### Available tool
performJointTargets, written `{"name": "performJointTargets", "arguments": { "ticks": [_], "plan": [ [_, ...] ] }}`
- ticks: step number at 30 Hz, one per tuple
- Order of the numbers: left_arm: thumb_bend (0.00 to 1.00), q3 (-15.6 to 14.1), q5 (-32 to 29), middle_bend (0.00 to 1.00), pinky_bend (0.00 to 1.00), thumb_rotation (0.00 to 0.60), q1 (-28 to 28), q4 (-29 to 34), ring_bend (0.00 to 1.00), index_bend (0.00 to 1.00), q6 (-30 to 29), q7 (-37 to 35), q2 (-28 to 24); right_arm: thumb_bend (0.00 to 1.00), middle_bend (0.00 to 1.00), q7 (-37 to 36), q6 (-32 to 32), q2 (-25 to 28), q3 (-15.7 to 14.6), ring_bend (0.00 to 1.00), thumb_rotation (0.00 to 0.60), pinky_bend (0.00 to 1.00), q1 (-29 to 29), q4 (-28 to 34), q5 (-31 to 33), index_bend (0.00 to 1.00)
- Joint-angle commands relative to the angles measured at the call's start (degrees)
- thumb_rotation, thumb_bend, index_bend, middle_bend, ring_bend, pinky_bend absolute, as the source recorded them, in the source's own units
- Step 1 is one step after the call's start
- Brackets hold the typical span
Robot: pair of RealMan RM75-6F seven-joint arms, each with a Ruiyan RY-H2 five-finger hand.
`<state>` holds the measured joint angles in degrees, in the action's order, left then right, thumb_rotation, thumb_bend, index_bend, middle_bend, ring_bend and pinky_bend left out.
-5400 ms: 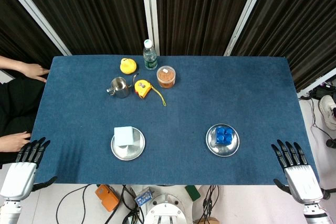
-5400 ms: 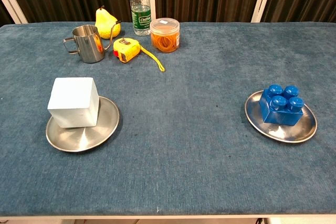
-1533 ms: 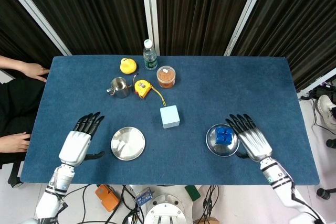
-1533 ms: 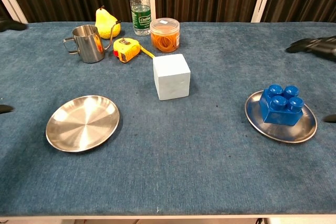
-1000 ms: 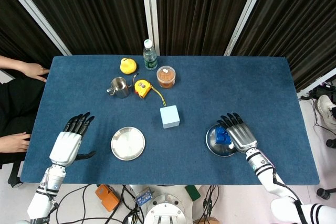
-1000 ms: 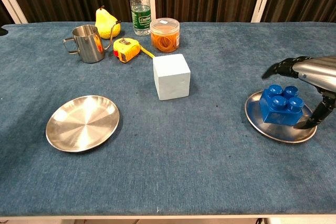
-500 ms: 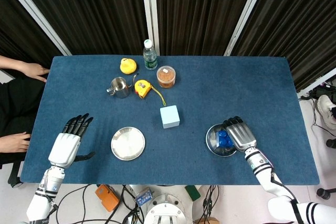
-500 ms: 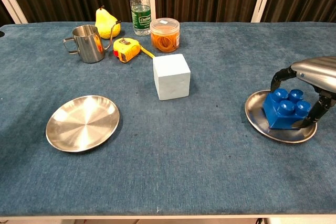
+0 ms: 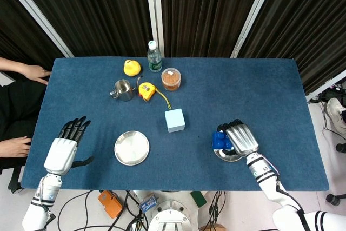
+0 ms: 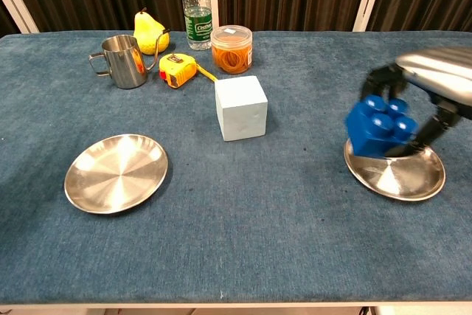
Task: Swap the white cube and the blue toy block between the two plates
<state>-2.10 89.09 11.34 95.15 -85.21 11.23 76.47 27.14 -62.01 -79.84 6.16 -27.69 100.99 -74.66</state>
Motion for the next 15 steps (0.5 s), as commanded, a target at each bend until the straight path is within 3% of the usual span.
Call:
{"name": "performJointTargets", "arguments": {
  "ticks": [1, 7, 12, 15],
  "plan": [
    [0.03, -0.10, 0.39, 0.00, 0.09, 0.600, -0.60, -0.16, 0.00, 0.00, -0.71, -0.37, -0.48, 0.34, 0.55, 4.82, 0.74, -2.36, 0.79, 0.45, 0.600, 0.33, -2.50, 3.22, 0.23, 0.75],
    [0.03, -0.30, 0.98, 0.00, 0.09, 0.600, -2.20, -1.49, 0.00, 0.00, -2.28, -1.16, -0.99, 0.34, 0.55, 14.36, 3.33, -12.60, 1.17, 0.45, 0.600, 0.33, -7.30, 1.61, 5.40, 0.69],
    [0.03, 0.05, 0.62, 0.00, 0.09, 0.600, -2.66, -1.84, 0.00, 0.00, -2.15, -1.95, -1.35, 0.34, 0.54, 18.50, 3.18, -17.51, -0.46, 0.44, 0.600, 0.34, -8.83, -0.16, 6.82, 0.66],
    [0.03, 0.29, 0.65, 0.00, 0.09, 0.600, -2.81, -1.97, 0.00, 0.00, -2.09, -2.44, -1.55, 0.34, 0.48, 20.49, 2.61, -18.27, -1.60, 0.38, 0.600, 0.33, -9.04, -0.86, 7.21, 0.52]
  ]
}}
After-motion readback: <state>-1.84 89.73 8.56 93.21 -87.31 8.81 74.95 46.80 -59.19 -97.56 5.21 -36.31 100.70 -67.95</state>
